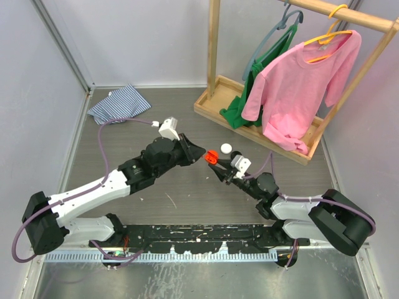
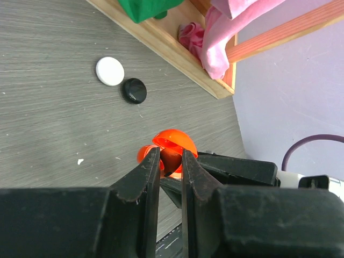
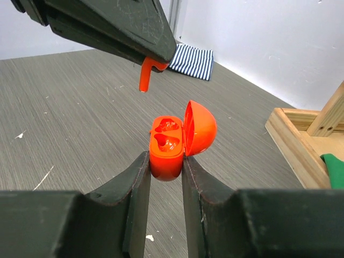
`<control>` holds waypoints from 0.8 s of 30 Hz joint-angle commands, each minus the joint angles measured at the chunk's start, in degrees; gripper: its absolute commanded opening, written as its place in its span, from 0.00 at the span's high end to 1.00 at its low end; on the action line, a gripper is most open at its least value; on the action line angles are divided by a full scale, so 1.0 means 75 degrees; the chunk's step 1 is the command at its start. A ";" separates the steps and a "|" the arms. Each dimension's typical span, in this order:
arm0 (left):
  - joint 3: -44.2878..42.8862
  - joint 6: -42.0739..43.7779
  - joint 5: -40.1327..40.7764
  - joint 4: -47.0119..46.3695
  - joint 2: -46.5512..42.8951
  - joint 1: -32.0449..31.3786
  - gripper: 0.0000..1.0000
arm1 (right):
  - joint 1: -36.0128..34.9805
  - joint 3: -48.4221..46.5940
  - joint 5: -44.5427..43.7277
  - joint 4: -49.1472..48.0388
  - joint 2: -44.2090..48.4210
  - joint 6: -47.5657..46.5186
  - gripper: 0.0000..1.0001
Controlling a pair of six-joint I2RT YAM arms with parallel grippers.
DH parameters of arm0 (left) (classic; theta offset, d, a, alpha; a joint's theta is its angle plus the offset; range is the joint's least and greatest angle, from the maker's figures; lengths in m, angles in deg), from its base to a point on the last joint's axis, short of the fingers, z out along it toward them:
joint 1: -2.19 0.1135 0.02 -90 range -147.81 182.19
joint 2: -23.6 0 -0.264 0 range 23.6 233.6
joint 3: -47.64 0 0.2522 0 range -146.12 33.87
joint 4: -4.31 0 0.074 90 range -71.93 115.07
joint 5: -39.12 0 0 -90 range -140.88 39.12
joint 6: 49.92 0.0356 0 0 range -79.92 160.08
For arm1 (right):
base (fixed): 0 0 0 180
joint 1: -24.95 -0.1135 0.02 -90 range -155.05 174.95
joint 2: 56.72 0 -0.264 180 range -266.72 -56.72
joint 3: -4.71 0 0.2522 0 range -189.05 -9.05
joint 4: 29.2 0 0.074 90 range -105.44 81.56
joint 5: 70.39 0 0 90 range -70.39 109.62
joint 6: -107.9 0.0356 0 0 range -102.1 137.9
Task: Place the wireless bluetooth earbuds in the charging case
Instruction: Place the earbud in the charging case.
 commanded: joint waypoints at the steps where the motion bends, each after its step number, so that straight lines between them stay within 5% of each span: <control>1: 0.0174 -0.0307 0.0373 -0.1141 -0.0024 -0.0167 0.98 | -0.0056 0.0068 -0.0265 -0.0753 0.0236 -0.0207 0.98; 24: 0.0605 -0.0738 0.0978 -0.1999 0.0421 -0.0556 0.99 | -0.0121 0.0160 -0.0482 -0.0952 0.0309 -0.0204 0.99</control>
